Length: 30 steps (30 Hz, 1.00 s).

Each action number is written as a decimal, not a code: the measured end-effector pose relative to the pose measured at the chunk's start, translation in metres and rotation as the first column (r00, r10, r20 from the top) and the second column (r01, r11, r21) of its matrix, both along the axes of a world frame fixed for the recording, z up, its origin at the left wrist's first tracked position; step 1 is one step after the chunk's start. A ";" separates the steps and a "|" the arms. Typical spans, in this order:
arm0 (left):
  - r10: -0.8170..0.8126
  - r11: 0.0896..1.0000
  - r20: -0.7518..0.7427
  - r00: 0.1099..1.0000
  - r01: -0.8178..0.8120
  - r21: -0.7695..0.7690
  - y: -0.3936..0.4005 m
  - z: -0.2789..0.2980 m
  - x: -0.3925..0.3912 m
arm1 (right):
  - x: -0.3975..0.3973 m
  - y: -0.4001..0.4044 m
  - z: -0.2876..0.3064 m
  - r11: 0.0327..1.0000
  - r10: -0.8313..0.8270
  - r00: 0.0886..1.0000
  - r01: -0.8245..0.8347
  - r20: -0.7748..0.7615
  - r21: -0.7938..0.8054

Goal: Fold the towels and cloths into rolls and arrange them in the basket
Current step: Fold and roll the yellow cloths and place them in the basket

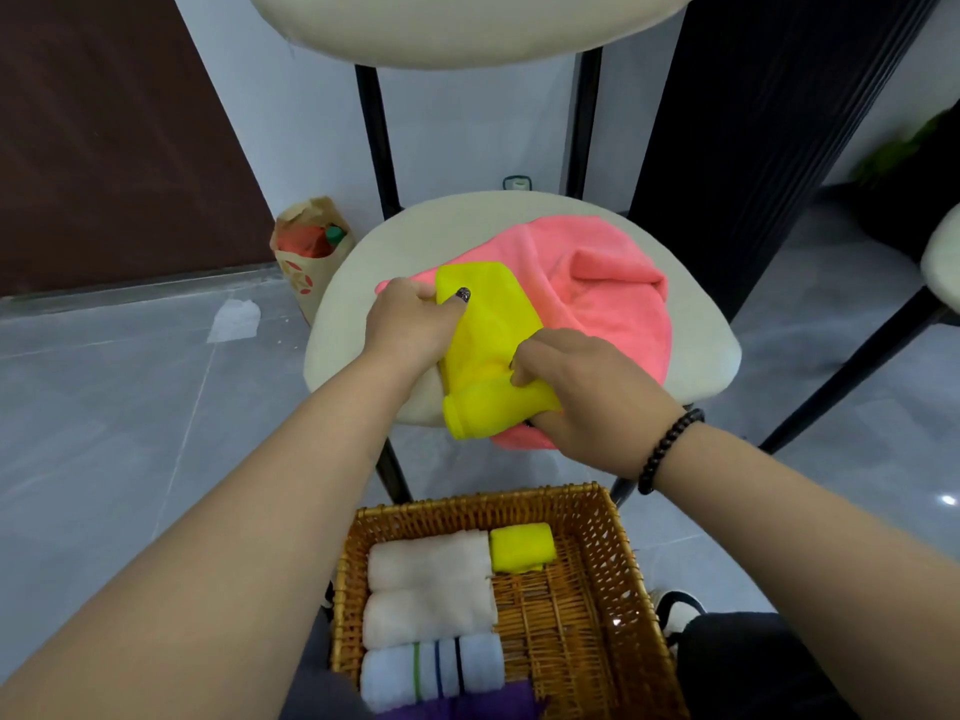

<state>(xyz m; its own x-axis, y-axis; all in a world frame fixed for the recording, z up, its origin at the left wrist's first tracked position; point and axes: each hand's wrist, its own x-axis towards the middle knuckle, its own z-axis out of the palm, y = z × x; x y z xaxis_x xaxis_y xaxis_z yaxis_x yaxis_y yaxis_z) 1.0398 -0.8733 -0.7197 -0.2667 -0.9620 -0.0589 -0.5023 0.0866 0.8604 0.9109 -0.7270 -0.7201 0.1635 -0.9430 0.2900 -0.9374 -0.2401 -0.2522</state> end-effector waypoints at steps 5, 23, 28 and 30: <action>0.021 0.997 -0.110 0.994 -0.012 0.075 -0.010 -0.007 -0.008 | 0.003 0.009 -0.011 0.993 0.036 0.989 -0.052 -0.142 -0.110; -0.222 0.547 0.531 0.818 0.555 -0.627 0.011 -0.021 0.015 | -0.012 0.001 -0.001 0.995 -0.056 0.973 0.035 0.225 0.099; -0.371 0.755 0.376 0.849 0.511 -0.411 0.008 -0.015 0.028 | -0.013 -0.007 0.001 0.978 -0.136 0.934 0.072 0.331 0.198; -0.415 0.799 0.289 0.863 0.498 -0.337 0.006 -0.013 0.032 | -0.012 -0.010 0.004 0.968 -0.172 0.920 0.090 0.353 0.236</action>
